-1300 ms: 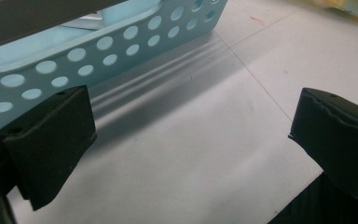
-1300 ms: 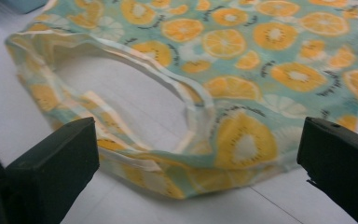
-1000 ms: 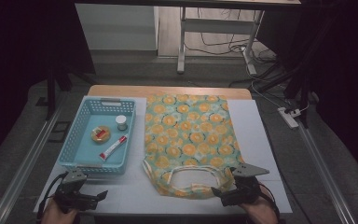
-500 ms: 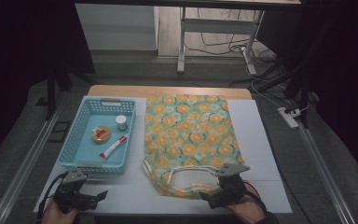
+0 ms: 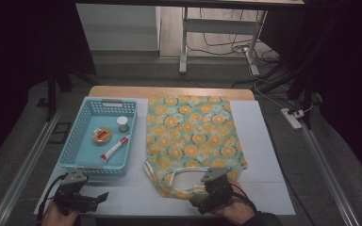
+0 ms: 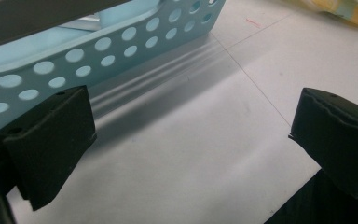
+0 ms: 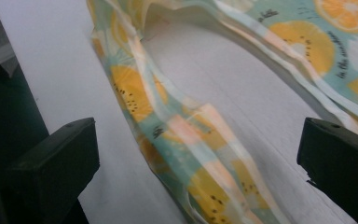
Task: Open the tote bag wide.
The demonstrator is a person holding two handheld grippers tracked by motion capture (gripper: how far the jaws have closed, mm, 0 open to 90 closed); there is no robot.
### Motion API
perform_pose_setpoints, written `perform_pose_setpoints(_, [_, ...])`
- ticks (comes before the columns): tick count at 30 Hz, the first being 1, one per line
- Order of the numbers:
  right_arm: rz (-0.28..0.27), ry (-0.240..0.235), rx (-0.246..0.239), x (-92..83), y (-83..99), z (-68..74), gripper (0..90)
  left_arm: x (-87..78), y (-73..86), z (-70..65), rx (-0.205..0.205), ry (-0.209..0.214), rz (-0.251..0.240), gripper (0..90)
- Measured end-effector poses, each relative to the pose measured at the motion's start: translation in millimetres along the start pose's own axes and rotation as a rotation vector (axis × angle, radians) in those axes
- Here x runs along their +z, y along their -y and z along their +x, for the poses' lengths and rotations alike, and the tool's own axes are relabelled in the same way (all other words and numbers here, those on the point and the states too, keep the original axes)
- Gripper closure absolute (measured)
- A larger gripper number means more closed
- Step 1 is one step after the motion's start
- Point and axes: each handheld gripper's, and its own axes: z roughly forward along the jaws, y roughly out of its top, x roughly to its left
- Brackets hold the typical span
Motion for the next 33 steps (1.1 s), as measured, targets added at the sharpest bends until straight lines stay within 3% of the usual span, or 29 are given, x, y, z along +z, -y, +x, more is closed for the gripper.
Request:
perform_pose_setpoints(6, [0.019, -0.048, -0.045, 2.0, -1.0, 3.4, 25.6, 0.0, 0.0, 0.0, 0.001, 0.002, 0.000, 0.0])
perform_pose_setpoints(8, [0.016, -0.051, -0.046, -0.1, -1.6, 2.7, 37.3, 0.1, -0.1, -0.1, 0.002, 0.002, 0.003, 0.0])
perform_pose_setpoints(9, [0.016, -0.051, -0.046, -0.1, -1.6, 2.7, 37.3, 0.2, -0.1, -0.1, 0.002, 0.002, 0.003, 0.0])
perform_pose_setpoints(10, [0.024, -0.061, -0.046, -1.3, -2.1, 1.2, 46.4, 0.2, -0.1, -0.1, 0.002, 0.002, 0.003, 0.0])
perform_pose_setpoints(12, [0.050, -0.070, -0.061, -1.0, -2.1, 0.1, 56.3, 0.1, -0.1, 0.0, 0.002, 0.002, 0.003, 0.0])
perform_pose_setpoints(15, [0.055, -0.075, -0.069, -1.7, -2.4, -0.2, 69.0, 0.2, -0.1, -0.1, 0.002, 0.002, 0.004, 0.0])
perform_pose_setpoints(16, [0.055, -0.075, -0.069, -1.7, -2.4, -0.2, 69.0, 0.3, -0.2, -0.1, 0.003, 0.002, 0.004, 0.0])
perform_pose_setpoints(17, [0.043, -0.068, -0.079, -5.5, -3.8, -0.2, 75.6, 0.3, -0.2, -0.2, 0.003, 0.002, 0.004, 0.0])
perform_pose_setpoints(21, [0.008, -0.065, -0.070, -13.1, -6.5, -2.7, 83.0, 0.4, -0.2, -0.1, 0.002, 0.002, 0.005, 0.1])
perform_pose_setpoints(27, [-0.011, -0.080, -0.056, -18.9, -12.7, -7.9, 87.2, 0.6, -0.2, -0.5, 0.001, 0.000, 0.006, 0.0])
perform_pose_setpoints(33, [-0.057, -0.115, -0.025, -25.7, -24.6, -24.2, 88.4, 0.7, -0.3, -0.4, 0.001, 0.000, 0.006, 0.1])
